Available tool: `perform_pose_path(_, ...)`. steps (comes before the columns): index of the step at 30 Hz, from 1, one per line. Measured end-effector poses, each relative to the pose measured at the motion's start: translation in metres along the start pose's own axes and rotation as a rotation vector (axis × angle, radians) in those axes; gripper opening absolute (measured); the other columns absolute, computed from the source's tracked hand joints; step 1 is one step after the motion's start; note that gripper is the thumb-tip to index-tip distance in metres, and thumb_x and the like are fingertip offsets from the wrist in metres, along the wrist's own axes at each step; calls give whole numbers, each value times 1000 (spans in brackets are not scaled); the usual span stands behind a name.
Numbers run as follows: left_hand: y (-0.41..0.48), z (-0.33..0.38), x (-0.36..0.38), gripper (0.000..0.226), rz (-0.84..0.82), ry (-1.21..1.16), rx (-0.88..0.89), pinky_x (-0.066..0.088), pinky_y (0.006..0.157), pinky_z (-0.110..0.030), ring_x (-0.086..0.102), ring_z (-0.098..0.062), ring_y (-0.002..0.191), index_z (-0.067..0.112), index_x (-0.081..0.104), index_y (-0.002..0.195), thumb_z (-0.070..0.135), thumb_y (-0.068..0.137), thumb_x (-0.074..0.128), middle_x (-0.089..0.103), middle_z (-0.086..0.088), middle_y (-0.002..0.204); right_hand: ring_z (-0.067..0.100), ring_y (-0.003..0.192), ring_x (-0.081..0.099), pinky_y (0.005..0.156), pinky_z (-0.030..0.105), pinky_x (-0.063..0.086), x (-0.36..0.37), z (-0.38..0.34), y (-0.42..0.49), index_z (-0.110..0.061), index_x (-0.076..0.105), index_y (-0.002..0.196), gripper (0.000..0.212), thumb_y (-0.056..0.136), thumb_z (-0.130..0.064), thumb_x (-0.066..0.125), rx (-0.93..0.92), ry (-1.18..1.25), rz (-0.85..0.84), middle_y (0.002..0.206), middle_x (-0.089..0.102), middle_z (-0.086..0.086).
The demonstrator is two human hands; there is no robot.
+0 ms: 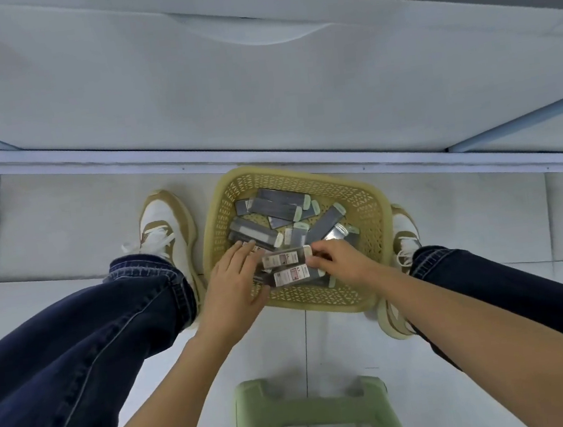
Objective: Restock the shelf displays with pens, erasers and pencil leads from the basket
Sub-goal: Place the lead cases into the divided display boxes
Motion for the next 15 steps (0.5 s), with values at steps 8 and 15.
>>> perform_pose_path(8, 22, 25, 31, 28, -511, -440, -315, 48, 62, -27, 64, -14, 74, 24, 63, 86, 36, 70, 84, 68, 9, 76, 8, 65, 51, 60, 22, 39, -11, -9, -15, -8, 69, 97, 22, 93, -28, 62, -154, -10, -191, 84, 66, 10)
perform_pose_path(15, 3, 13, 26, 14, -507, -924, -538, 45, 61, -33, 72, -23, 78, 11, 64, 100, 15, 88, 69, 76, -7, 87, 13, 81, 66, 72, 23, 54, -6, 15, -10, -24, 65, 103, 12, 91, -27, 64, 32, 386, 225, 90, 70, -4)
Point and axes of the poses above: each hand's wrist, its own y-axis towards the middle knuckle, its own x-axis out of the palm, z = x × y, the point moved 2 cm from there along y, towards the middle knuckle
